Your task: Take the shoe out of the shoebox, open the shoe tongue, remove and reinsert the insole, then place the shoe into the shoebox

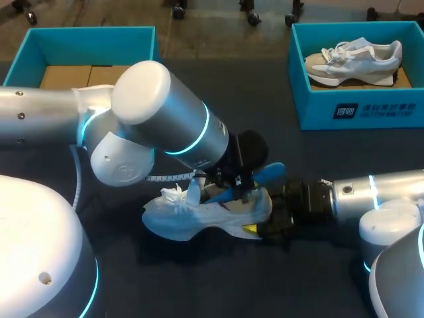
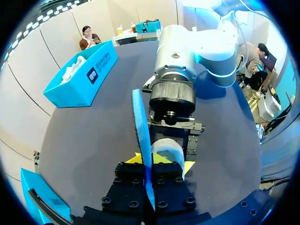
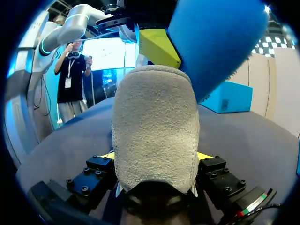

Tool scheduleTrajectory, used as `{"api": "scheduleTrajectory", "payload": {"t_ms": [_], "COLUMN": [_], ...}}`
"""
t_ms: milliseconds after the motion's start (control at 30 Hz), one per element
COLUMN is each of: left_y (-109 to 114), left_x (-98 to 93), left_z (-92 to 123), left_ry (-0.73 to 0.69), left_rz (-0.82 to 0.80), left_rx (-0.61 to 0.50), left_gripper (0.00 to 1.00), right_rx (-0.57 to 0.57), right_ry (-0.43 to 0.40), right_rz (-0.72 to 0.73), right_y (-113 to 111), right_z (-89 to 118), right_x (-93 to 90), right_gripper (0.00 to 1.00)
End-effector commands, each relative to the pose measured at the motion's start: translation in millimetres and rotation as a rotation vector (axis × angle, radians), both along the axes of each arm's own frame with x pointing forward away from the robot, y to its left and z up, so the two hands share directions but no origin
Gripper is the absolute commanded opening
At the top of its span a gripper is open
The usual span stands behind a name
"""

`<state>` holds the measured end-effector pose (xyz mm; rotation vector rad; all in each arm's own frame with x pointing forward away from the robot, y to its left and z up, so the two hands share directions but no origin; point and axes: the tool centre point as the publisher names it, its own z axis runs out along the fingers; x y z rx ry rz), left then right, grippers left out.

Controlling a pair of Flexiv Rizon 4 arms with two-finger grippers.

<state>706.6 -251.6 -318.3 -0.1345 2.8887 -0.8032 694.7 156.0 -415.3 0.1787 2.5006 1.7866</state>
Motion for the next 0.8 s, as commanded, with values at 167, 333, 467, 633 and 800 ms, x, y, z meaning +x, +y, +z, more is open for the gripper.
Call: {"api": "scheduleTrajectory", "payload": {"t_ms": [167, 333, 467, 633, 800], "left_y": [4.0, -1.6, -6.7, -4.8, 3.1], "left_x": [1.9, -7.9, -14.8, -26.0, -37.6], "left_z": [24.0, 52.1, 81.6, 130.1, 187.9], "left_ry": [0.068, 0.096, 0.122, 0.167, 0.182], "left_rz": [-0.041, -0.085, -0.120, -0.180, -0.241], "left_rx": [-0.105, -0.169, -0.221, -0.304, -0.396], "left_gripper": [0.00, 0.00, 0.00, 0.00, 0.00], "right_rx": [-0.005, -0.005, -0.005, -0.005, -0.005], "right_ry": [0.000, 0.000, 0.000, 0.000, 0.000], "right_rz": [0.000, 0.000, 0.000, 0.000, 0.000], "right_y": [2.1, 2.1, 2.1, 2.1, 2.1], "right_z": [-0.3, -0.3, -0.3, -0.3, -0.3], "right_x": [-0.4, -0.4, -0.4, -0.4, -0.4], "right_gripper": [0.00, 0.00, 0.00, 0.00, 0.00]}}
